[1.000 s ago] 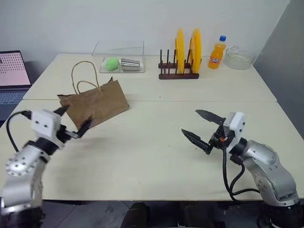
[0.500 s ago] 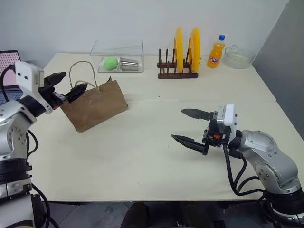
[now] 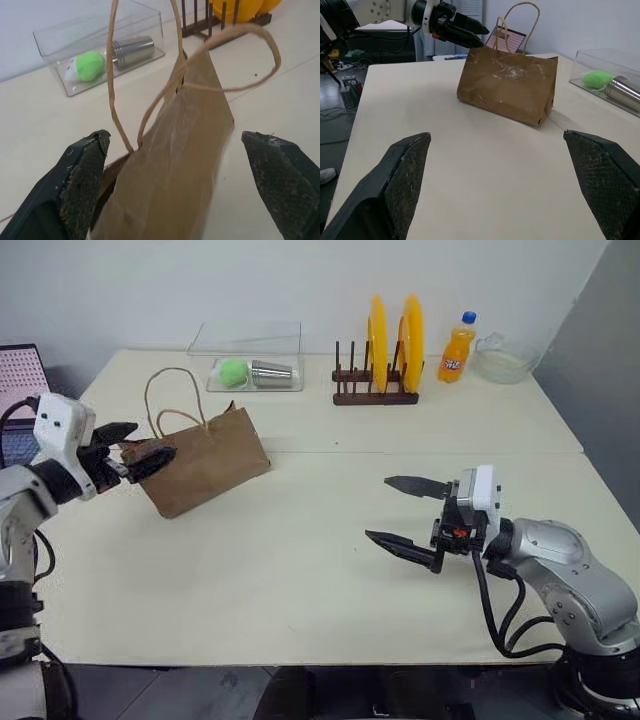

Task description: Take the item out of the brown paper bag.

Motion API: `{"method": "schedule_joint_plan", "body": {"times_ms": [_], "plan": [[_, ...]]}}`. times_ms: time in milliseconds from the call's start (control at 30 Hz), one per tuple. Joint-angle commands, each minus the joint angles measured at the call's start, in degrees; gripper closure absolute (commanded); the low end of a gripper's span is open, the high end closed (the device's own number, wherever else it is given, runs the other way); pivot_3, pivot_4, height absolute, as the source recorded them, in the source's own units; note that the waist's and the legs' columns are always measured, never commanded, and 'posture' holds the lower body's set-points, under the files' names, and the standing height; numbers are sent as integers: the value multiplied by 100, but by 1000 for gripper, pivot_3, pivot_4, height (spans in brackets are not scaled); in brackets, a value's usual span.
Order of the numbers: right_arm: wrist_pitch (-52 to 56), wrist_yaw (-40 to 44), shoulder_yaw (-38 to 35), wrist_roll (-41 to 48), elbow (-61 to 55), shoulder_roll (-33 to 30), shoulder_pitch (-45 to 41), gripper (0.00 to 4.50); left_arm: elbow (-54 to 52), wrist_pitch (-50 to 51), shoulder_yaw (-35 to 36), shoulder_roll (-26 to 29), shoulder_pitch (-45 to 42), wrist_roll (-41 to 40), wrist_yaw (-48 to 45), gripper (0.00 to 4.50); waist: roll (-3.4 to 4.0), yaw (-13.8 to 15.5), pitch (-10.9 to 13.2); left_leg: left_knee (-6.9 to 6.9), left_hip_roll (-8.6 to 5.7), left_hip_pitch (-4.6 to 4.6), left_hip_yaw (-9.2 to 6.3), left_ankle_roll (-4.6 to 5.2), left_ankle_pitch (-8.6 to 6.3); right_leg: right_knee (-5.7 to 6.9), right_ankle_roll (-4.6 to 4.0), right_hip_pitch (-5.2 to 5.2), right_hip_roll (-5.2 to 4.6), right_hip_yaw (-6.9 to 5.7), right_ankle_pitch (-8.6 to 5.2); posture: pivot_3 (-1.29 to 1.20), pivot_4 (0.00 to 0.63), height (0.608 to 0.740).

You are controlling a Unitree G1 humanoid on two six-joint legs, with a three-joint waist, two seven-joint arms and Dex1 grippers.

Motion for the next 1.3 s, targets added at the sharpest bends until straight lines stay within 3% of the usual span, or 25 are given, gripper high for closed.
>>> {"method": "schedule_joint_plan", "body": {"times_ms": [33,567,800,900,1300], "plan": [[-8,-17,-111,115,-252,-14,-19,0,312,-502,-178,37,-514,385,155,16,-2,33,0,1,0,-2,-2,0,0,-1,3,1,0,-2,-2,0,150,740],[141,9,-100,182,-390,-35,-256,0,2685,-1287,-692,-439,-2516,928,24,16,-7,-10,0,14,-3,-43,-4,1,2,9,0,-35,1,-13,8,0,150,740],[248,5,-150,296,-448,-117,-412,0,2827,-1114,-746,-410,-2959,809,-598,16,-7,-11,0,19,-7,-53,-6,1,2,9,0,-40,0,-14,8,0,150,740],[264,-12,-152,307,-469,-132,-409,0,2876,-1025,-736,-348,-3050,824,-754,572,-7,-14,0,19,-6,-53,-6,1,2,11,0,-42,0,-14,8,0,150,740],[300,-58,-159,327,-539,-161,-378,0,3355,-1075,-804,-207,-3322,1026,-1150,4200,-8,-17,0,36,-8,-54,-5,1,2,38,1,-46,0,-13,8,0,150,740]]}}
